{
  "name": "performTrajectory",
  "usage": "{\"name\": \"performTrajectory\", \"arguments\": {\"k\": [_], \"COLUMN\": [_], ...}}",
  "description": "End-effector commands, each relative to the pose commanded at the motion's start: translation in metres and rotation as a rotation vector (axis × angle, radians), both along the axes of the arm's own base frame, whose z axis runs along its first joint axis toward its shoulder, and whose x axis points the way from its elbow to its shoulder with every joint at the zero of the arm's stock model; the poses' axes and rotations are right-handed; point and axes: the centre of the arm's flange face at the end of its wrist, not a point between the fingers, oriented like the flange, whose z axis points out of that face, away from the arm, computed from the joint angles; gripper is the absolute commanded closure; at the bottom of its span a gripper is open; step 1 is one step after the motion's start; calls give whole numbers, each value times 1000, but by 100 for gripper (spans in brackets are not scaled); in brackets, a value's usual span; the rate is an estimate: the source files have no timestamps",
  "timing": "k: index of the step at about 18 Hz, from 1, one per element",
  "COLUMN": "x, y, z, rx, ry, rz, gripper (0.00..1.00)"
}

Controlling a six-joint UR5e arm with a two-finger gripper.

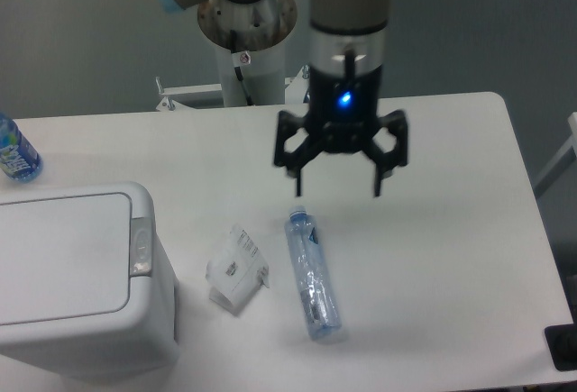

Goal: Open the trash can
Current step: 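Move the open gripper down toward the trash can lid edge, then lower the gripper finger onto the trash can lid edge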

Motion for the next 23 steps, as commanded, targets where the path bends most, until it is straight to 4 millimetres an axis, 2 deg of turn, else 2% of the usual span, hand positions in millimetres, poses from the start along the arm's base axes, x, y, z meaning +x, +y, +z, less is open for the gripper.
{"name": "performTrajectory", "arguments": {"k": [4,10,14,23], "x": [13,44,56,67], "y": [21,55,65,69], "z": [-8,-28,-29,-36], "rx": [83,85,96,85], "ry": [-106,-121,-128,-138], "rz": [-15,-72,-70,-81], "gripper": [0,0,0,0]}}
